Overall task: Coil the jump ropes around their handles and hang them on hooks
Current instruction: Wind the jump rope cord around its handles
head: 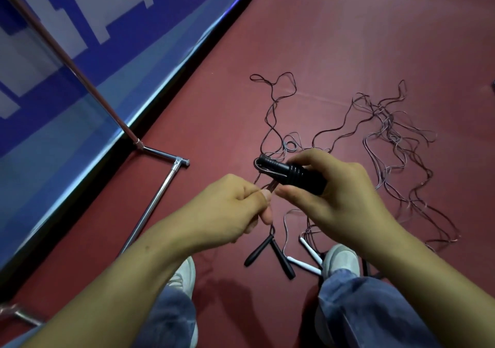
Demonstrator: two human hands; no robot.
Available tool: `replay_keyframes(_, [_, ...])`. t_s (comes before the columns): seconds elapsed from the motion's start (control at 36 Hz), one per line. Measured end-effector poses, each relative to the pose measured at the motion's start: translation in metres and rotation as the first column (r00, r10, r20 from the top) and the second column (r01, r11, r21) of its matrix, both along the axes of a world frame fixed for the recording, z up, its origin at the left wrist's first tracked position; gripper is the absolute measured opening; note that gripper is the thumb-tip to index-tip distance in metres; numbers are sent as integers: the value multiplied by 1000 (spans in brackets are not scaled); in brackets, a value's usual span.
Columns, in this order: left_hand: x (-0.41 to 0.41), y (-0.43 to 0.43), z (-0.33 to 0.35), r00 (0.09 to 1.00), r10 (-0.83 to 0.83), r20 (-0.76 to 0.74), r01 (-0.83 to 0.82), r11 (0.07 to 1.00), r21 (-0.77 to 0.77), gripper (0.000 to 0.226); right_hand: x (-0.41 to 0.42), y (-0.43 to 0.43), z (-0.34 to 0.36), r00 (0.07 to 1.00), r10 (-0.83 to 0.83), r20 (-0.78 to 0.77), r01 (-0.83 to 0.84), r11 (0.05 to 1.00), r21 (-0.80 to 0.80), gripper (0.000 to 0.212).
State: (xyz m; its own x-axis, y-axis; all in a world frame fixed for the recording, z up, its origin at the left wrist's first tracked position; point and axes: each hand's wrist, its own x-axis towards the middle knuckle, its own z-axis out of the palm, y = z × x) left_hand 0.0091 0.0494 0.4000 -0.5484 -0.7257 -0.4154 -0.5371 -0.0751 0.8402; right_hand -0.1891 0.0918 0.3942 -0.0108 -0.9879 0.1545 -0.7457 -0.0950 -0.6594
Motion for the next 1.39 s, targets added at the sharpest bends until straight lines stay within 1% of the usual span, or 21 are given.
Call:
replay_keyframes(0.08, [4, 0, 7, 992, 47, -117, -27, 985, 173, 45, 4, 2, 4, 990, 54, -128, -60, 997, -48, 42])
replay_keyframes(0.14, [5, 0, 12, 988, 70, -136, -34, 967, 251, 44, 10, 4, 6, 970, 52, -238, -74, 993, -87, 41])
replay_keyframes(0.22, [1, 5, 16, 990, 68, -128, -23, 945, 325, 45, 25, 8, 4, 928, -25, -373, -51, 980, -193, 37])
replay_keyframes(0.33, [-4, 10, 22, 984, 80, -159, -6, 907, 421, 45, 31, 11, 1, 914, -69, -401, -24, 975, -223, 27])
replay_keyframes(0.44, [-2, 9, 33, 969, 80, -234, 44, 875, 483, 47, 29, 12, 0, 928, -12, -372, -61, 981, -184, 27])
replay_keyframes(0.53, [1, 5, 37, 976, 103, -190, -16, 912, 410, 44, 27, 11, -3, 918, 12, -395, -70, 989, -134, 34])
replay_keyframes(0.56, [4, 1, 38, 984, 101, -147, -46, 939, 340, 43, 25, 10, -4, 916, 12, -401, -59, 993, -104, 37])
replay_keyframes(0.61, [11, -7, 35, 999, 31, 6, -32, 998, 53, 36, 22, 9, -4, 917, 37, -397, -44, 999, -8, 40])
replay_keyframes(0.64, [14, -11, 33, 997, -7, 83, 17, 992, -122, 30, 21, 9, -3, 923, 65, -379, -52, 998, 45, 41])
replay_keyframes(0.67, [16, -13, 31, 994, -22, 110, 50, 966, -253, 20, 21, 10, -2, 932, 97, -348, -67, 993, 97, 41])
replay_keyframes(0.69, [17, -15, 30, 995, -7, 102, 40, 948, -317, 11, 22, 10, -1, 944, 127, -306, -86, 986, 144, 41])
replay_keyframes(0.75, [20, -17, 25, 999, -17, 38, 30, 938, -345, 18, 25, 10, 2, 960, 171, -221, -124, 969, 214, 41])
replay_keyframes(0.86, [27, -22, 19, 997, -56, -46, 36, 935, -353, 11, 25, 8, 8, 973, 232, 8, -224, 930, 293, 46])
replay_keyframes(0.92, [30, -24, 19, 993, -70, -94, 37, 948, -317, 10, 25, 7, 11, 956, 257, 143, -289, 914, 285, 48])
replay_keyframes(0.97, [32, -26, 18, 984, -91, -151, 55, 973, -225, 10, 25, 9, 13, 930, 270, 248, -329, 913, 240, 44])
replay_keyframes(1.03, [33, -28, 16, 970, -85, -228, 65, 993, -96, 9, 26, 11, 15, 911, 295, 287, -353, 919, 177, 37])
replay_keyframes(1.11, [29, -26, 10, 947, -13, -322, 56, 991, 125, 14, 29, 15, 13, 910, 300, 285, -339, 936, 98, 27])
replay_keyframes(1.17, [22, -21, 8, 926, 34, -376, 70, 963, 260, 19, 29, 17, 11, 914, 266, 306, -299, 952, 63, 24])
replay_keyframes(1.25, [13, -13, 6, 894, 116, -432, 77, 912, 404, 25, 25, 18, 13, 923, 206, 325, -229, 973, 34, 27])
replay_keyframes(1.31, [8, -9, 4, 870, 179, -459, 80, 868, 490, 21, 22, 18, 14, 930, 173, 324, -185, 983, 6, 25])
replay_keyframes(1.39, [4, -4, 1, 843, 273, -464, 91, 777, 623, 16, 20, 19, 14, 910, 167, 381, -166, 985, -33, 26])
